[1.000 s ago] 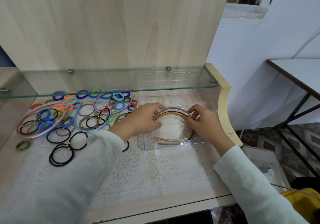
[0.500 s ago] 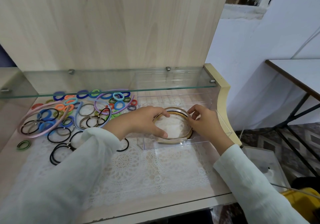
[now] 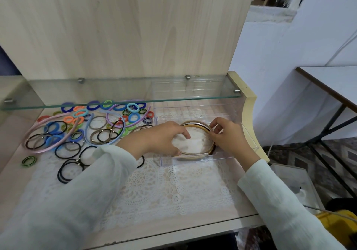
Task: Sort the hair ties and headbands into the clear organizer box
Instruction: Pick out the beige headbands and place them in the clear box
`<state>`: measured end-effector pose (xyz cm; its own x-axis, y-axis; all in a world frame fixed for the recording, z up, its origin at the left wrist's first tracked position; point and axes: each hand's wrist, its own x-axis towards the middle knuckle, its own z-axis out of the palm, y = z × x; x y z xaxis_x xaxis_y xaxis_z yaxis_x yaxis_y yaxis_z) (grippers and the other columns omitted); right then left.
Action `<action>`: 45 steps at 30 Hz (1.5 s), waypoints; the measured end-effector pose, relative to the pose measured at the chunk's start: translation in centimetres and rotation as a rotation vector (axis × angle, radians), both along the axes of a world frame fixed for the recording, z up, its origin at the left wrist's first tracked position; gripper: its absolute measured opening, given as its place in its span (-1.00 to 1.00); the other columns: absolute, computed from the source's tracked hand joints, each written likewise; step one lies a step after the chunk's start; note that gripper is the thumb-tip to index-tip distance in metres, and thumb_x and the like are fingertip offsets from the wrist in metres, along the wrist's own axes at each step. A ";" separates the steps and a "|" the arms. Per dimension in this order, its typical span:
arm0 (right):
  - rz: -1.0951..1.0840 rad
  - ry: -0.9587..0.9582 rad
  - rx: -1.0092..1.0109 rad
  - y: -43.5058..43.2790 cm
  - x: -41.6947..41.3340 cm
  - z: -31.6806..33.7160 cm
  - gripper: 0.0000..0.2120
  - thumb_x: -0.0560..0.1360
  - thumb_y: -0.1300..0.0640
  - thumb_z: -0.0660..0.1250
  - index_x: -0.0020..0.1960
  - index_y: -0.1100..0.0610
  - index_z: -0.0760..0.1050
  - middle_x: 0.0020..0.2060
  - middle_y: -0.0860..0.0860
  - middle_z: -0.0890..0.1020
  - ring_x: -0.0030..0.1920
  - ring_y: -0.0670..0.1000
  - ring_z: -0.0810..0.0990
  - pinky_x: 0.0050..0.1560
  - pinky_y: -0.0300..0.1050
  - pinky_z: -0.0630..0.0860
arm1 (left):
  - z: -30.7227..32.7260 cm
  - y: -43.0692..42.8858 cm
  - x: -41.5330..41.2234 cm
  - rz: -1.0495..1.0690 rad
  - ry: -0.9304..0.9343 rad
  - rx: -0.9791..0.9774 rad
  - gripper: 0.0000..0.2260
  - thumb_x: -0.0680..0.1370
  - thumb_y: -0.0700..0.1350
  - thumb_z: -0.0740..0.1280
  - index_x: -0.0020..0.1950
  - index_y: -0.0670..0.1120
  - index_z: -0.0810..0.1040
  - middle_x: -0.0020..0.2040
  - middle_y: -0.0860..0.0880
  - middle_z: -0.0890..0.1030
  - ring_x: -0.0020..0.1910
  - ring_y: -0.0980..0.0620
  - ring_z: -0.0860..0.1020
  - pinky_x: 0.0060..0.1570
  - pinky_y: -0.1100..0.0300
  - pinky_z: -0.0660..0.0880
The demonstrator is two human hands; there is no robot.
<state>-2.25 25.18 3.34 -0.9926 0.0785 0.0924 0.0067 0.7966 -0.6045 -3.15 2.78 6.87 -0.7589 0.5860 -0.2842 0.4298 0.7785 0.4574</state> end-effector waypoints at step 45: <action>-0.014 0.051 -0.056 -0.1 0.1 0.0 -0.88 0.49 0.17 0.39 0.01 0.06 0.65 -0.26 -0.06 0.60 -0.32 -0.18 0.49 -0.27 -0.47 0.43 | -1.5 -0.1 -0.4 0.241 0.113 0.252 -0.58 0.58 -0.33 0.28 0.36 0.04 0.53 0.28 0.01 0.59 0.28 0.06 0.53 0.30 0.07 0.48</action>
